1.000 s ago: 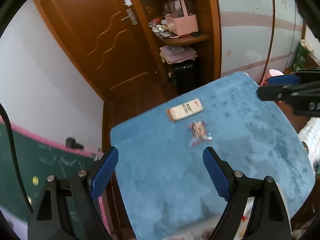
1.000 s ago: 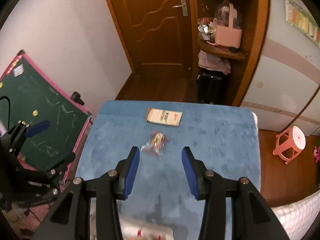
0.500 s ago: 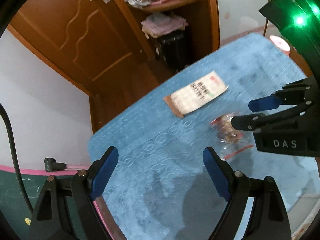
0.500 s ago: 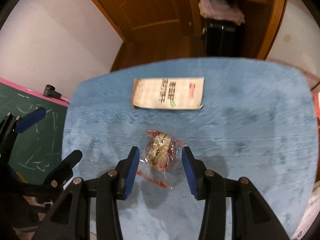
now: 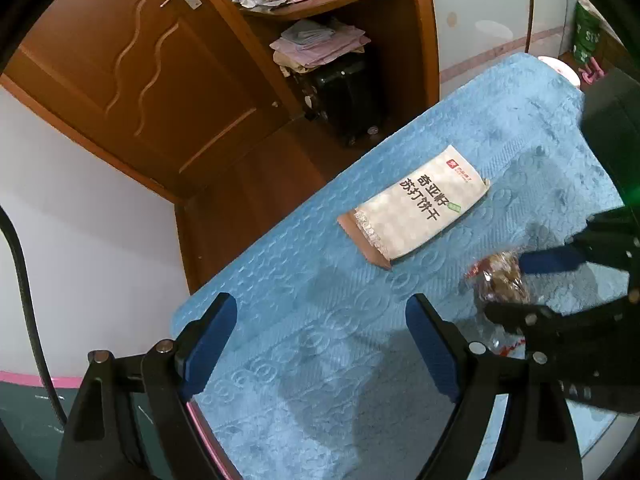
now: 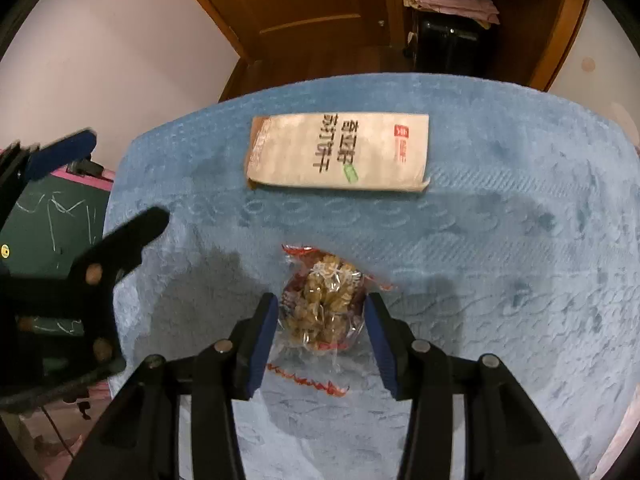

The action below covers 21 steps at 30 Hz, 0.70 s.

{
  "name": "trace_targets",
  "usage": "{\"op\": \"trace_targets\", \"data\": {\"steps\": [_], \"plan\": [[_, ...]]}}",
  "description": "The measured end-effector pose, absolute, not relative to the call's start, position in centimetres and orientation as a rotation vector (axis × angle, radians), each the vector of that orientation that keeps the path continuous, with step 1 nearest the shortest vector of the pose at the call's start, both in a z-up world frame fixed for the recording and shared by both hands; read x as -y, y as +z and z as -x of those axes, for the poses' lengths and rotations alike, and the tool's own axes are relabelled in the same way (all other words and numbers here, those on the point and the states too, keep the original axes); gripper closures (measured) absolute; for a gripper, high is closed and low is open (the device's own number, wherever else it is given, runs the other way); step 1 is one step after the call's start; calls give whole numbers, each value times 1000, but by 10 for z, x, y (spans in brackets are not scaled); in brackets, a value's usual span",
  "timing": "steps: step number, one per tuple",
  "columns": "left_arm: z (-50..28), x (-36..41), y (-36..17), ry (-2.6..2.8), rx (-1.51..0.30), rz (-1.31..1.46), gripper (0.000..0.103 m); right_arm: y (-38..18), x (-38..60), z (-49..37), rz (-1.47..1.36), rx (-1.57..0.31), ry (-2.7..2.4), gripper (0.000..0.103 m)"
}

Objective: Organize snacks
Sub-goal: 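Grasp the beige cracker bag with the left tool while the right tool grasps the clear nut bag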

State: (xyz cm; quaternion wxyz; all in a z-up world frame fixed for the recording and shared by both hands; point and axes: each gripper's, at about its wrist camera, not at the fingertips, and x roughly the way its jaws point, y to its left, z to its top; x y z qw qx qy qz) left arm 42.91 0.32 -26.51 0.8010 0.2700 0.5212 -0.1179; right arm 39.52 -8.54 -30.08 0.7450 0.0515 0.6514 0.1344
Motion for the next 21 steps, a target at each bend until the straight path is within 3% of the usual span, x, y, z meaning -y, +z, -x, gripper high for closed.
{"op": "trace_targets", "data": {"steps": [7,10,15,18,19,21], "plan": [[-426,-1,-269,-267,-1128,-603,17,-299,83,-388,-81,-1408,257,56],[-426,-2,-269,-273,-1129,-606,17,-304,81,-385,-40,-1421,217,40],[-430,-5,-267,-268,-1138,-575,17,-313,88,-387,-139,-1423,228,38],[-433,-3,-269,-268,-1142,-565,17,-312,87,-388,-136,-1404,264,49],[-435,-2,-270,-273,-1145,-557,17,-312,89,-390,-159,-1404,300,60],[-437,0,-271,-279,-1147,-553,17,-310,93,-391,-190,-1408,311,61]]}}
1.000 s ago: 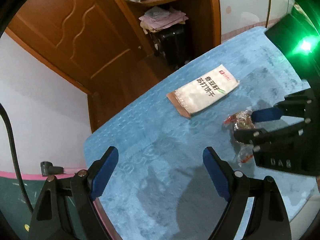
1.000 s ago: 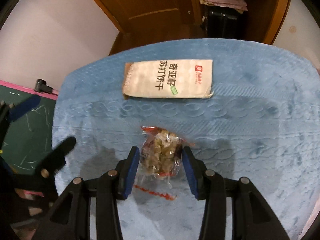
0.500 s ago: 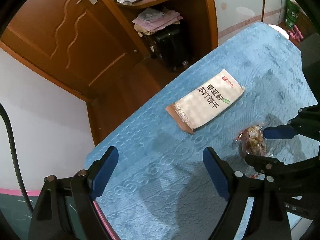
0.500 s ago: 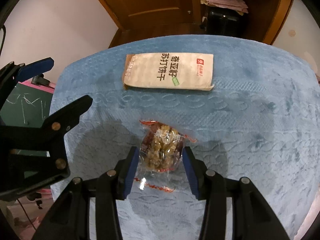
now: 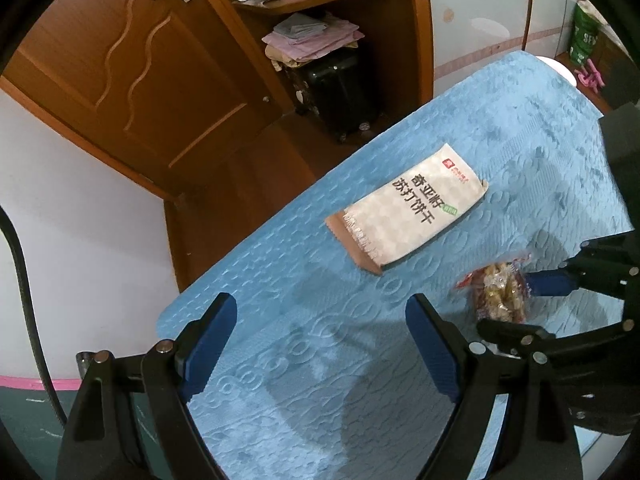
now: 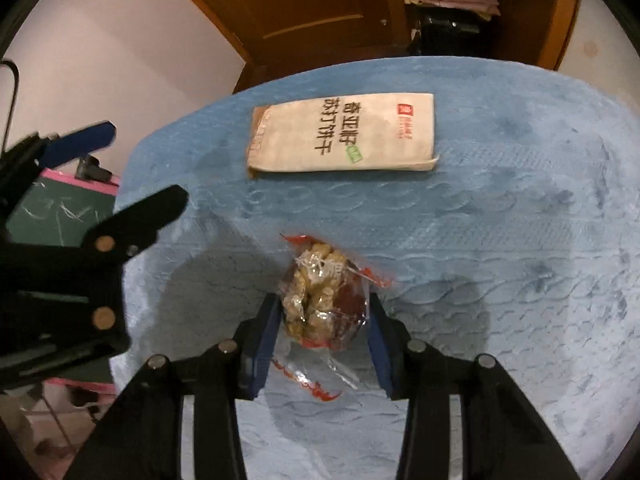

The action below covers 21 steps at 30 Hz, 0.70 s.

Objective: Organize snacks
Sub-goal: 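Grasp the beige cracker bag with the left tool while the right tool grasps the clear nut bag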

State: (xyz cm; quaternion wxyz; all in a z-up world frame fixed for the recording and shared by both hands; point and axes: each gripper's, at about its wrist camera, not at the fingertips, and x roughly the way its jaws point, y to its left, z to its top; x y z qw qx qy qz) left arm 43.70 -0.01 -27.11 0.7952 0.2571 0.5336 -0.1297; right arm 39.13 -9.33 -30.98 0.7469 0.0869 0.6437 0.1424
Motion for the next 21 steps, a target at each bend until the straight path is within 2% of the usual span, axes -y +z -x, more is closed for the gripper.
{"op": "trace_targets", "data": {"steps": [10,21], "plan": [[-455,43,-290,-387,-1160,-618,17,-279,145,-404,-197,-1310,201,61],[-494,86,-332,-550,-1284,-639,17,-287,176,-421,-302,-1296,137,61]]}}
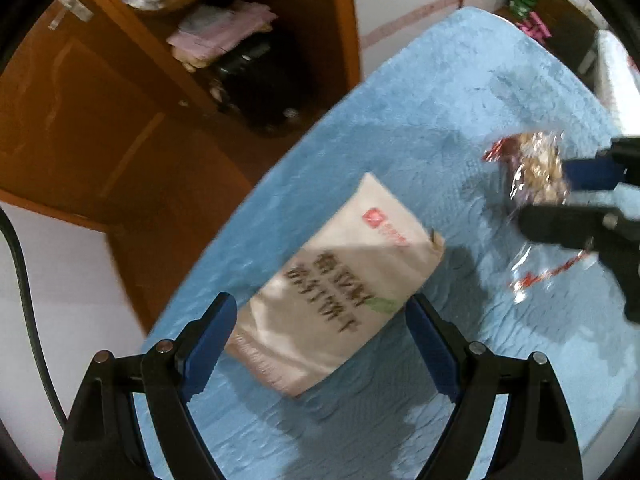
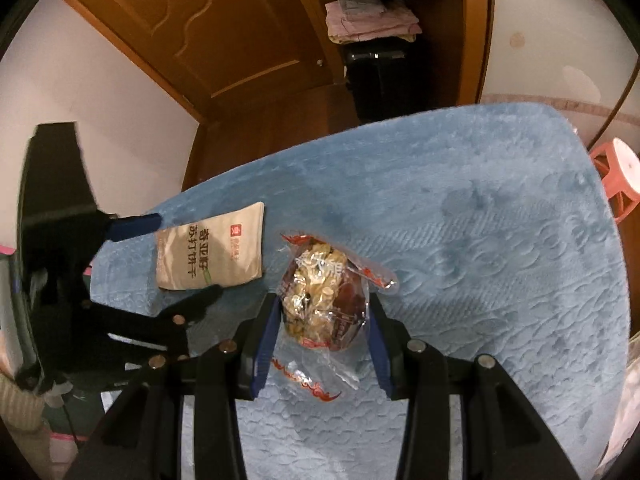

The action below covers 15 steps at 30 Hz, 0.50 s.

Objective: Organize snacks
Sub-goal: 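Grasp the beige cracker bag with the left tool while the right tool grasps the clear nut bag, then carry both bags over the white tray and release them inside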

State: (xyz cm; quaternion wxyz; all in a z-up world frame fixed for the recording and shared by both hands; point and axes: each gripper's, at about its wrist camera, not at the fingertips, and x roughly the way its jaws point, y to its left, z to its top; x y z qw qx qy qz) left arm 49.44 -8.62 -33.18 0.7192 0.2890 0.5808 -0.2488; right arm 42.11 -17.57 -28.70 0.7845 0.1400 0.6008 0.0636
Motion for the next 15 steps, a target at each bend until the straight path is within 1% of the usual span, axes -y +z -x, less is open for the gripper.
{"op": "trace_targets", "data": {"steps": [1,2,4,5,7,8,9,10,11,13,15], "plan": [[-499,89,-338,-559,-1304,-650,17,-289,177,-421,-310,-1300,140,61],[-502,89,-341,-565,-1318,-656,12,-291,179,-420,-310,-1303,141,61],[-511,89,-344,-573,-1320,-653,4,-294,180,-419,-312,-1309,145,61],[-515,87,-346,-584,-1331,-643,3,-295,181,-418,-317,-1310,146,61],[-519,82,-347,-604,-1353,-604,3,-296,182,-416,-324,-1312,152,61],[-520,79,-347,-618,-1362,-575,11,-297,182,-414,-324,-1312,152,61],[-519,78,-346,-639,-1364,-550,17,-298,183,-414,-324,-1312,153,61],[-516,78,-343,-643,-1353,-540,27,-298,185,-414,-327,-1313,156,61],[-512,79,-341,-642,-1346,-542,29,-298,186,-412,-330,-1314,157,61],[-503,79,-338,-603,-1324,-566,30,-299,188,-411,-332,-1313,159,61],[-495,83,-335,-581,-1316,-575,38,-299,189,-414,-334,-1312,161,61]]}}
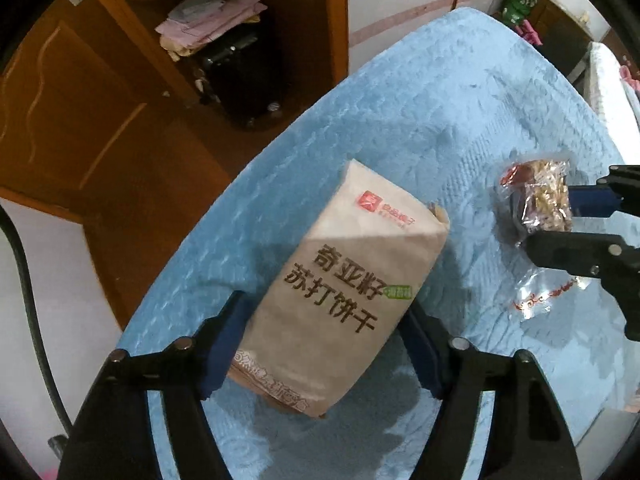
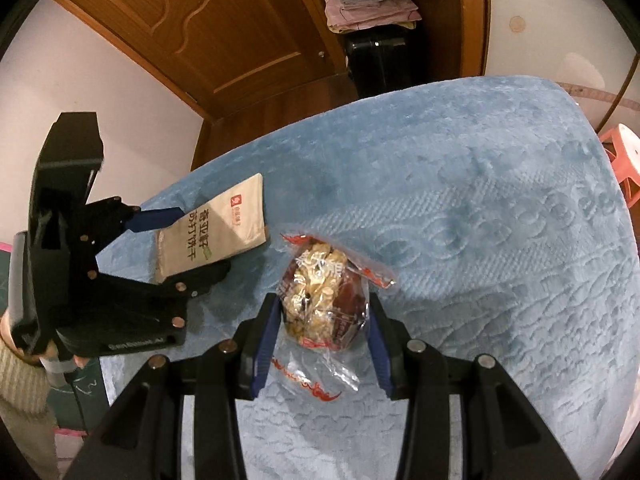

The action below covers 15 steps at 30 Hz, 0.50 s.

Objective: Organize snacks
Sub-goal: 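Carry both bags over the white tray and release them inside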

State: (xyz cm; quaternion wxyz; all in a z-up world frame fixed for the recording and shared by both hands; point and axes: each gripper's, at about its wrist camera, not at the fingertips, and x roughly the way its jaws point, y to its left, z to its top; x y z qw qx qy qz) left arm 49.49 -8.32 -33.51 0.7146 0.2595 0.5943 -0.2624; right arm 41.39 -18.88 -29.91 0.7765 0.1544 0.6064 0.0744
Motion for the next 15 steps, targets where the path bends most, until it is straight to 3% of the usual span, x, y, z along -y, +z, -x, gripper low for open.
{"op": "trace_targets", "data": {"steps": [15], "plan": [[-390,85,-225,-452,-1193,-537,38,-229,180,-363,-309,-1241,260,61]]}}
